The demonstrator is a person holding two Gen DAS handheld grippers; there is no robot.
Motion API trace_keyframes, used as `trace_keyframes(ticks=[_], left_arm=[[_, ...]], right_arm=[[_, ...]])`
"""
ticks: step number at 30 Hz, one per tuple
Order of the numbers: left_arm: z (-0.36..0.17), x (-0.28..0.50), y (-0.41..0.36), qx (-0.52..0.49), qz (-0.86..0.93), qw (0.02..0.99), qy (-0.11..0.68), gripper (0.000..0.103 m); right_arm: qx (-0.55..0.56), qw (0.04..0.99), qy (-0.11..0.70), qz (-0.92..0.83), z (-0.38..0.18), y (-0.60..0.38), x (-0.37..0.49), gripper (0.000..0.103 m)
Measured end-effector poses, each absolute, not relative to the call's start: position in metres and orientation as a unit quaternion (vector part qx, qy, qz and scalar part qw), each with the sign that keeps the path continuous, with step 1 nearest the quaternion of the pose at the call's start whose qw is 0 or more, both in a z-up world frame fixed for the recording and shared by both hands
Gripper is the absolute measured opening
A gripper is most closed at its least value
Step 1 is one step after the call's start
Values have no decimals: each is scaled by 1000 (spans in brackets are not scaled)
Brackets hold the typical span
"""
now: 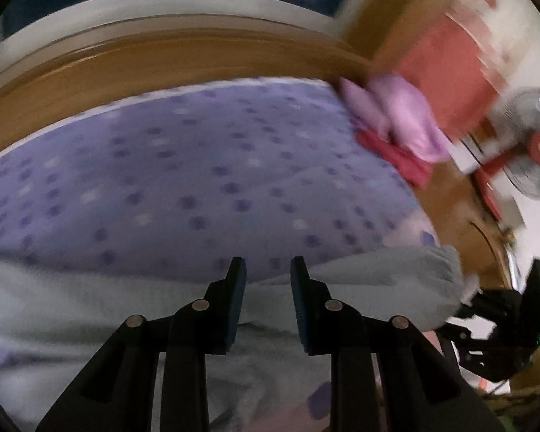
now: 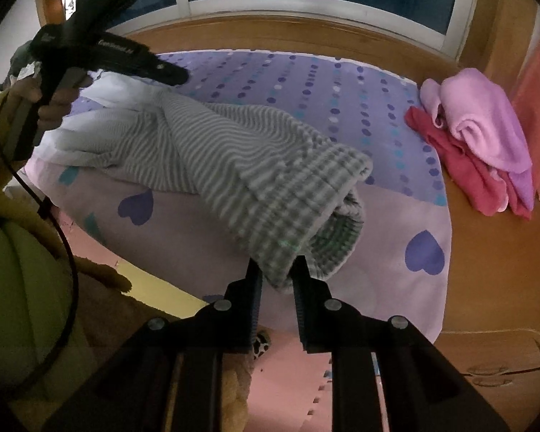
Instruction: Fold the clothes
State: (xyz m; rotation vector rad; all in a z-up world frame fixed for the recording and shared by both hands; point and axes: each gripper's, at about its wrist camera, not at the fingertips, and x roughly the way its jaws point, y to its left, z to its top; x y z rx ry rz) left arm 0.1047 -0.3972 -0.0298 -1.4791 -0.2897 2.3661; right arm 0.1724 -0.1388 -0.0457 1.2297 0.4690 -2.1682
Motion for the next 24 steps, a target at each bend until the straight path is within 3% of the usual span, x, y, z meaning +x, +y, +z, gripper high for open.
trace_keyframes(ticks=[7, 10, 11, 13, 15, 22, 23, 24], left_arm=[[-57, 117, -348, -548, 800, 238, -45, 24], [-57, 122, -352, -543, 803, 239, -52, 25], [-56, 123, -354, -542, 803, 240, -58, 25], [-57, 124, -358, -543, 801, 241, -67, 25], [-58, 126, -358, -542, 802, 242, -69, 28], [-58, 131, -354, -536, 806, 237, -74, 31], [-57, 133, -355, -535, 807, 237, -76, 31], [-54, 135, -357, -529, 811, 238, -74, 31]], right_arm=[[478, 279, 171, -815, -39, -131, 174, 17], [483, 270, 94, -827, -20, -115, 169, 20], [479, 267, 62, -834, -10, -108, 167, 25], [460, 261, 25, -848, 3, -103, 161, 63], [427, 259, 8, -866, 12, -103, 152, 72], [457, 281, 45, -843, -18, -134, 114, 71], [459, 287, 58, -839, -23, -138, 116, 66], [461, 293, 71, -834, -28, -143, 118, 40]])
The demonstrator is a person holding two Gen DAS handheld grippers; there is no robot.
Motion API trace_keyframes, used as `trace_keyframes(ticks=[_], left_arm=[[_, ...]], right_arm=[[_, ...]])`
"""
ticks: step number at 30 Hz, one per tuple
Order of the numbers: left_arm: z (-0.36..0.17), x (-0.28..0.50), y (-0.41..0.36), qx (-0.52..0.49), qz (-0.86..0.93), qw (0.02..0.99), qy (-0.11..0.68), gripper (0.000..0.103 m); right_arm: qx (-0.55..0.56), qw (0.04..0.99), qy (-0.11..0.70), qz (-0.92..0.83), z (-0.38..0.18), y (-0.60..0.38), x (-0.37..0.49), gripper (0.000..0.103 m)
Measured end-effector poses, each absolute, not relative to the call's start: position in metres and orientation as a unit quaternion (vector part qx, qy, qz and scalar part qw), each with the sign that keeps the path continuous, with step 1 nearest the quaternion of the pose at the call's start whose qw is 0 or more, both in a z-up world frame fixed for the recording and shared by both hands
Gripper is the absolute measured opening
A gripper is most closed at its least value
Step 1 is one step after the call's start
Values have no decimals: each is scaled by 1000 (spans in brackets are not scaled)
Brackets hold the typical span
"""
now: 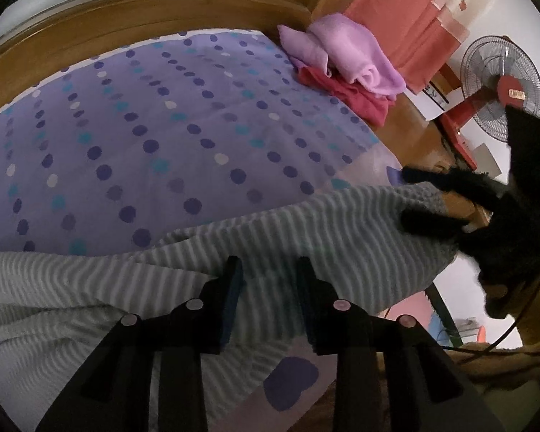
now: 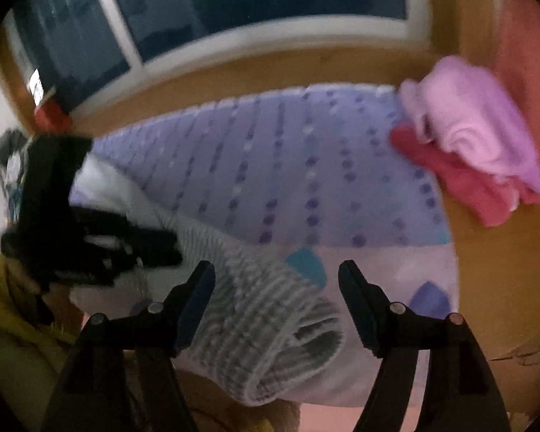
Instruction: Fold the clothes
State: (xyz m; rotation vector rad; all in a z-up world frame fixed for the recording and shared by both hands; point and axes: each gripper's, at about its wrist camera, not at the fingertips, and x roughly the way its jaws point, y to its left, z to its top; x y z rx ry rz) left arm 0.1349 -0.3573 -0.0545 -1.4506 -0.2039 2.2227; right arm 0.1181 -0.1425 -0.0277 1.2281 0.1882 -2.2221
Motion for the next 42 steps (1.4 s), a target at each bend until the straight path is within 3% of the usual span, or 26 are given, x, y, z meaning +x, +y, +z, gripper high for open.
trace_keyframes(ticks=[1, 4, 8, 19, 31, 40, 41, 42], left_arm=[[-48, 138, -360, -516, 820, 237, -70, 31], [-20, 149, -369, -448, 859, 248, -16, 31], [5, 151, -375, -403, 867, 283, 78, 39], [3, 152, -347, -418, 795, 400, 185, 40], [14, 155, -353, -398, 801, 408, 185, 40], [14, 132, -369, -409, 805, 416, 107, 39], [16, 130, -371, -410, 804, 420, 98, 37], [20, 129, -373, -407, 805, 424, 83, 24]], right_arm=[[458, 300, 90, -832, -30, -148, 124, 24], [433, 318, 113, -836, -24, -153, 139, 17], [386, 335, 148, -846, 5, -155, 165, 16], [349, 320, 173, -864, 36, -160, 185, 16], [341, 308, 152, -875, 42, -160, 179, 16], [305, 308, 160, -887, 66, -165, 190, 16], [298, 308, 156, -890, 70, -166, 189, 16], [293, 307, 156, -892, 73, -166, 188, 16]])
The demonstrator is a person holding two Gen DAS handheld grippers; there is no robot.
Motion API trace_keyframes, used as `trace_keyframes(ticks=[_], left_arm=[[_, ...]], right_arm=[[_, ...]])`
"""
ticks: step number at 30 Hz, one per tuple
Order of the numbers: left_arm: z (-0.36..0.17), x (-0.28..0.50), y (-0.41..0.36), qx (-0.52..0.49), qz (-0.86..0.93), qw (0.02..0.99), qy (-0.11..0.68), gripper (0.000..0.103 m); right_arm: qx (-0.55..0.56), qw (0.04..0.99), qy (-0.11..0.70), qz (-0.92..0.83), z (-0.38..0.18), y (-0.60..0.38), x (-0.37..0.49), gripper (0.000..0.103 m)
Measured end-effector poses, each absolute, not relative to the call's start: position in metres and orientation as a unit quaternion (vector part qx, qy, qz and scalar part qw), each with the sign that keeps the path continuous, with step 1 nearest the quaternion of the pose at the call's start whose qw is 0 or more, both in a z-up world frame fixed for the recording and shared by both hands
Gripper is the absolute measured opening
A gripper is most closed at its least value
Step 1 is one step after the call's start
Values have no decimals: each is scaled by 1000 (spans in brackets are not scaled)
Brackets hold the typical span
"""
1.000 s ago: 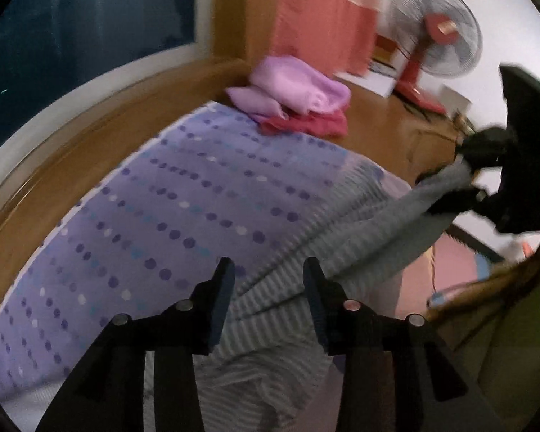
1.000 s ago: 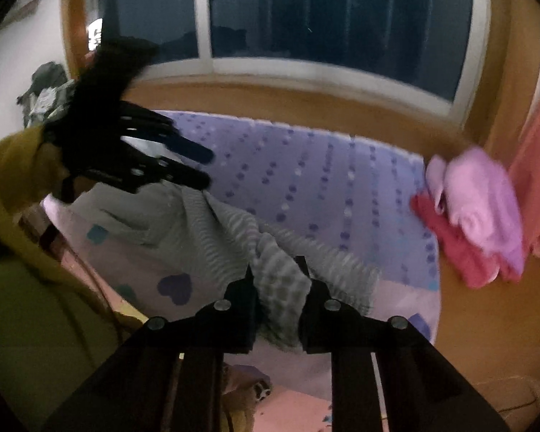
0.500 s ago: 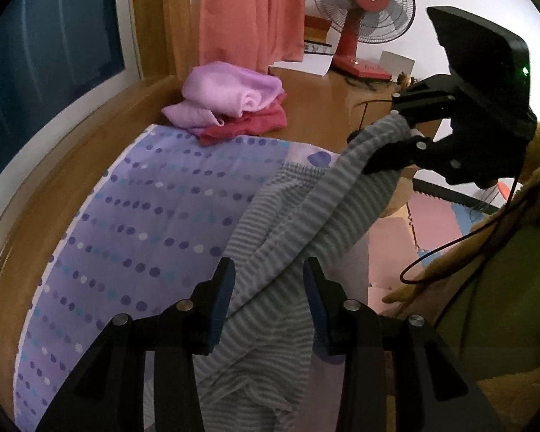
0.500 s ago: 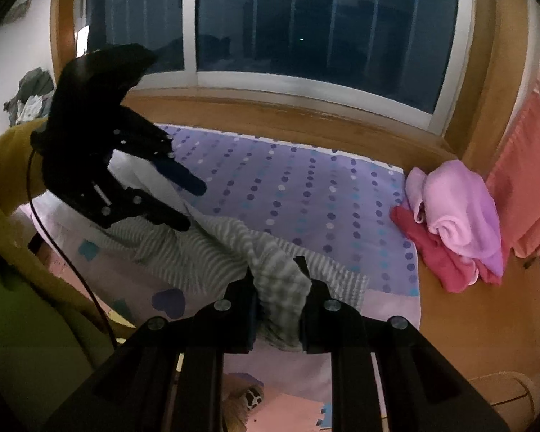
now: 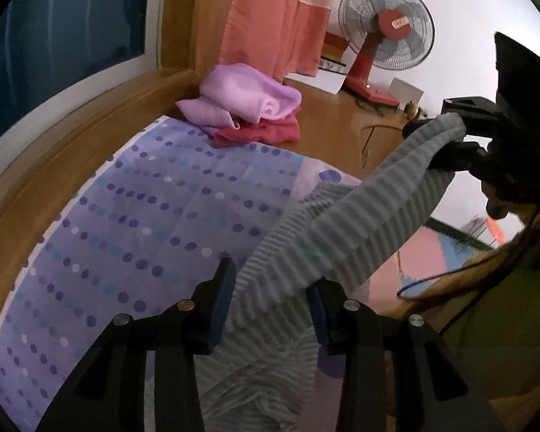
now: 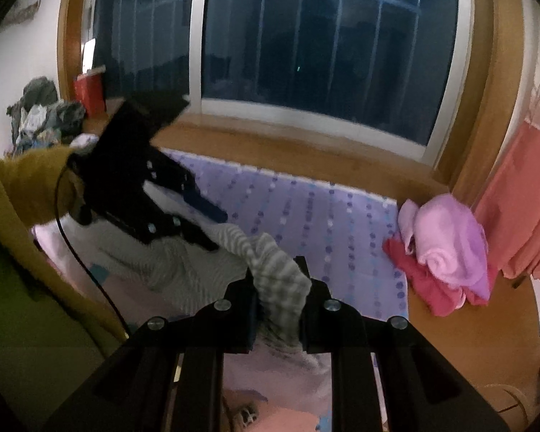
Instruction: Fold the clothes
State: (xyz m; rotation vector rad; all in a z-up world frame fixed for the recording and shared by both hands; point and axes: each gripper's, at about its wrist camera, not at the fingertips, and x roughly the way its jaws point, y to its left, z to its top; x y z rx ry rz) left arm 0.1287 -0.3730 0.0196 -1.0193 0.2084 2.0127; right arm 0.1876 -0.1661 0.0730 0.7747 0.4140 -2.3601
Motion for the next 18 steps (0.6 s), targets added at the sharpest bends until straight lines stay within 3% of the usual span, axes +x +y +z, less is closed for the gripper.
trace_keyframes(ticks=[1, 6, 10, 14, 18], left_arm=[[24, 128, -376, -404, 806, 428, 68, 14], [66, 122, -397, -352, 837, 419, 19, 11], [81, 90, -384, -331, 876, 342, 79, 11], [63, 26, -374, -347, 900, 255, 69, 11], [12, -38, -366, -374, 907, 174, 81, 11]], right_arm=[[288, 305, 158, -894, 76, -167, 186, 16], [273, 288, 158, -904, 86, -166, 163, 16], [258, 263, 172, -914, 96, -179, 117, 16], [276, 220, 201, -914, 79, -207, 38, 16], [350, 218, 178, -893, 26, -224, -50, 16]])
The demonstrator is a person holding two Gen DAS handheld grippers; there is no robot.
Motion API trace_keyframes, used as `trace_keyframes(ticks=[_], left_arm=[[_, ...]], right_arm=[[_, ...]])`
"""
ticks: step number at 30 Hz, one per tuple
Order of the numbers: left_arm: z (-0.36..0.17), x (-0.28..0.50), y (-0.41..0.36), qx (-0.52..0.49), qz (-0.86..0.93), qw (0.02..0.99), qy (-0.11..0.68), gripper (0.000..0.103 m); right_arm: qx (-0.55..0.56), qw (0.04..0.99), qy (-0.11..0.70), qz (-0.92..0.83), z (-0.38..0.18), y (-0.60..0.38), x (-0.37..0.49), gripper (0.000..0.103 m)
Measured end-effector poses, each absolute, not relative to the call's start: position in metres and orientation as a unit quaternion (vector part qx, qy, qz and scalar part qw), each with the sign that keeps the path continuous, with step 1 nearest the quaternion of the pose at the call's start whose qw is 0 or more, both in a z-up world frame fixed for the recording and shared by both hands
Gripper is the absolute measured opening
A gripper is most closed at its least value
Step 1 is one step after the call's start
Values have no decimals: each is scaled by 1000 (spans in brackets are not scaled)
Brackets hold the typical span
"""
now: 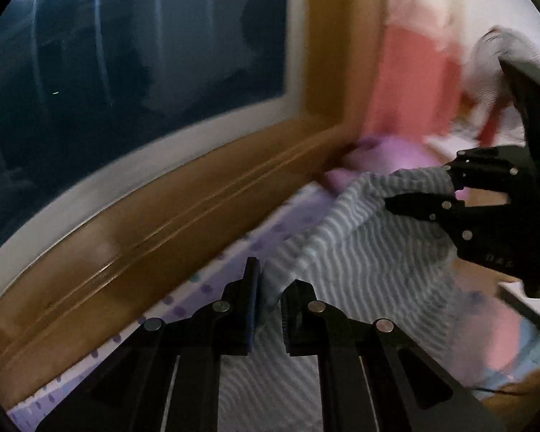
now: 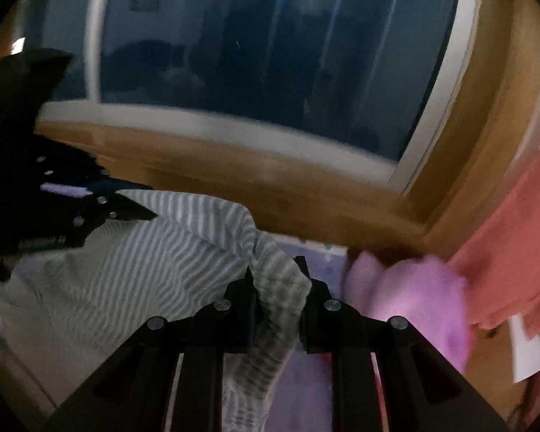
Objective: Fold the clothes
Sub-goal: 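Fold the lifted garment over toward the bed's wooden headboard with both grippers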
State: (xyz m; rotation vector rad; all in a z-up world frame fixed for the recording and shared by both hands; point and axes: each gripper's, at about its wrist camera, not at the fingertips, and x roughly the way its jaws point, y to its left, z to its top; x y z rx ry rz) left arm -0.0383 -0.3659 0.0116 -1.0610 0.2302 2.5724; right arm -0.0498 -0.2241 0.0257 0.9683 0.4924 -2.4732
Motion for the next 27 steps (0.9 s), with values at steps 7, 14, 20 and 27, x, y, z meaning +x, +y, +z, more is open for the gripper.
trace_keyframes(ticks=[7, 14, 20, 27], left_arm=[[-69, -88, -367, -425, 893, 114, 91, 13], [-86, -96, -374, -437, 892, 86, 75, 40], [-53, -82, -407, -453, 888, 83, 15, 41], [-2, 10, -448, -414, 908, 58, -9, 41]], right_arm=[[435, 228, 141, -860, -67, -238, -132, 16], [439, 223, 125, -861, -89, -230, -144, 28], [446, 208, 70, -868, -76, -208, -146, 49], [381, 198, 18, -903, -20, -168, -77, 51]])
